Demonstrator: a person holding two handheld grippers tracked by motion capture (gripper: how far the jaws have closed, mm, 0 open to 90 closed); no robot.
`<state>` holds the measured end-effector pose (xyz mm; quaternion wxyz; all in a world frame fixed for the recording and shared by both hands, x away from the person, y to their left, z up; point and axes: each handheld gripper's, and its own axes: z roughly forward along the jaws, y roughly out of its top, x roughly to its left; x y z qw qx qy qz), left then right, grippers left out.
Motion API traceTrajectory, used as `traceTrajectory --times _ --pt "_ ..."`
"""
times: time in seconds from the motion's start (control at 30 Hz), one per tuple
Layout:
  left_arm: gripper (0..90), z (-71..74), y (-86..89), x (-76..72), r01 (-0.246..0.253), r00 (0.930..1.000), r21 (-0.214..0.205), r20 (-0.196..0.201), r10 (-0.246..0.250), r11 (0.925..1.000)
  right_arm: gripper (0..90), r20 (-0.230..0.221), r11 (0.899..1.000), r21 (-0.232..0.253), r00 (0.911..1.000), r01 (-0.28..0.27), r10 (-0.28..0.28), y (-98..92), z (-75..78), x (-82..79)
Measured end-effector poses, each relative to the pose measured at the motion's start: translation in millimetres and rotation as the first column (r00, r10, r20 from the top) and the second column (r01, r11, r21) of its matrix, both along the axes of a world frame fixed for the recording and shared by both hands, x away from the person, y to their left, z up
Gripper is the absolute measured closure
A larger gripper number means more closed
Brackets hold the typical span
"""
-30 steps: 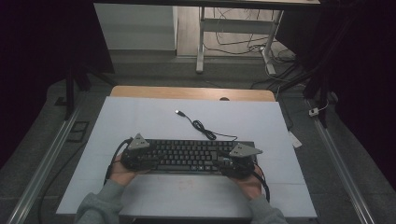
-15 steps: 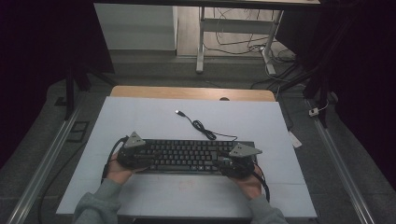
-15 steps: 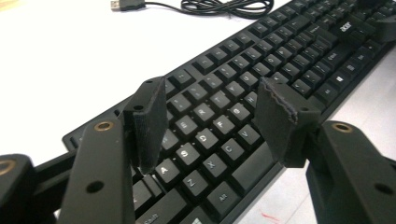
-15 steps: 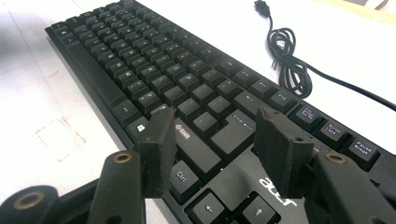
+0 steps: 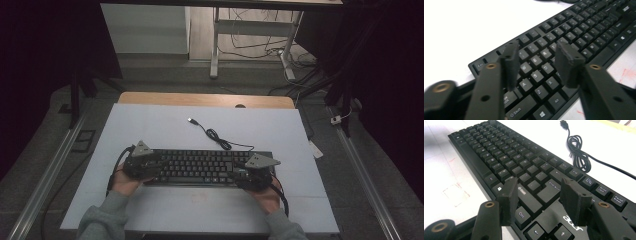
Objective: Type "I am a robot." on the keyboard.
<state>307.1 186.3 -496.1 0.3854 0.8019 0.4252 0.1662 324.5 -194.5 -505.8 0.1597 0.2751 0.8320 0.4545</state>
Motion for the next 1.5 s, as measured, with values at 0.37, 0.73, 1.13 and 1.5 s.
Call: traceTrajectory --times 0.37,0.73,1.13,1.5 --pt "87.0 -9.4 3.2 4.1 -0.001 0.9991 0.049 -0.043 0.003 0.9988 48.4 0.001 1.0 -0.002 1.0 -0.001 0.001 -0.1 -0.6 0.6" --pt "89.2 -14.9 -0.1 6.4 0.013 0.9978 0.087 -0.066 -0.007 0.9961 48.3 -0.005 1.0 -0.01 1.0 -0.004 0.004 1.4 -1.8 0.8" --pt "89.2 -21.1 0.2 9.3 0.002 0.9952 0.106 -0.097 0.008 0.9943 48.2 -0.006 1.0 -0.015 1.0 -0.004 0.004 1.8 -2.4 1.0" --pt "89.2 -23.4 -1.2 9.6 0.003 0.9949 0.11 -0.101 0.008 0.9939 48.1 -0.007 1.0 -0.015 1.0 -0.004 0.004 2.1 -2.6 0.9"
